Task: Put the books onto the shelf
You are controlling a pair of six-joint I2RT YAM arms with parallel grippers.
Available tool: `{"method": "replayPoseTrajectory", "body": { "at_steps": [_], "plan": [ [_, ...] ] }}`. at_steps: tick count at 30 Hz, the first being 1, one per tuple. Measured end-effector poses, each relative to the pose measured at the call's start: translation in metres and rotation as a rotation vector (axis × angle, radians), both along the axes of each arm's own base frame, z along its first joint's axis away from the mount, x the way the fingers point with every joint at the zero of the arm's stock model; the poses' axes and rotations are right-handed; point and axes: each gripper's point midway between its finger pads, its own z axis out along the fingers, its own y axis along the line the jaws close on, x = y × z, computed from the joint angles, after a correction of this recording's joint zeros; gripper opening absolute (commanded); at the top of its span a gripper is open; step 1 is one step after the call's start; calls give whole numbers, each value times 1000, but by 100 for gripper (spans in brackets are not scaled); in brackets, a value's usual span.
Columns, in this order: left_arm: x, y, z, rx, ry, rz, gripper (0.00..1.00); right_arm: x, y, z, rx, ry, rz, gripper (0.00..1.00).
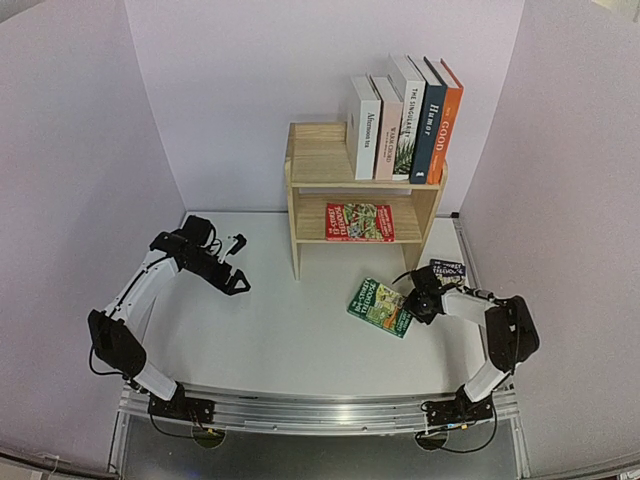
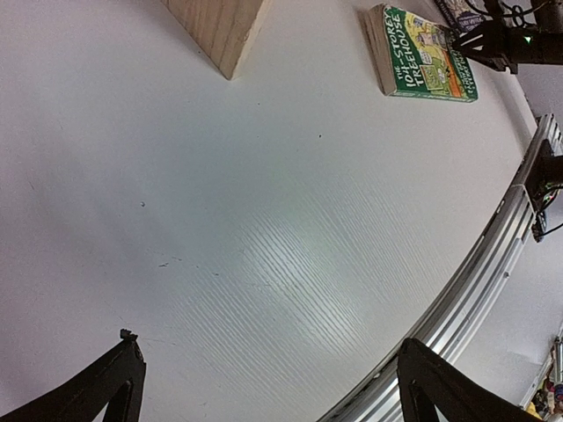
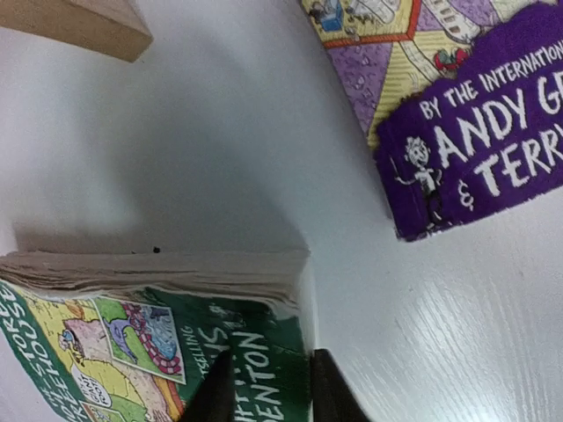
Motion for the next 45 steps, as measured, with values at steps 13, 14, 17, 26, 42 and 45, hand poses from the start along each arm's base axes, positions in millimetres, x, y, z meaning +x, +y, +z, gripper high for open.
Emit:
{"method": "replayPoseTrajectory", "body": {
  "at_steps": [13,14,17,26,42,45],
  "plan": [
    [-2,-4,0,-25,4,-11,100,1,36,5,187,-147,141,0],
    [-3,-4,0,-29,6,-13,100,-4,42,6,184,-148,184,0],
    [-7,-7,-3,-50,25,-28,100,-26,76,11,165,-152,367,0],
    [-55,-30,-54,-83,112,-248,100,-101,190,33,127,-217,898,0],
    [-112,-82,-134,166,-253,-924,100,-75,248,34,435,-118,667,0],
    [-135,-74,-142,198,-372,-1047,100,-69,250,41,521,-84,568,0]
  ]
}}
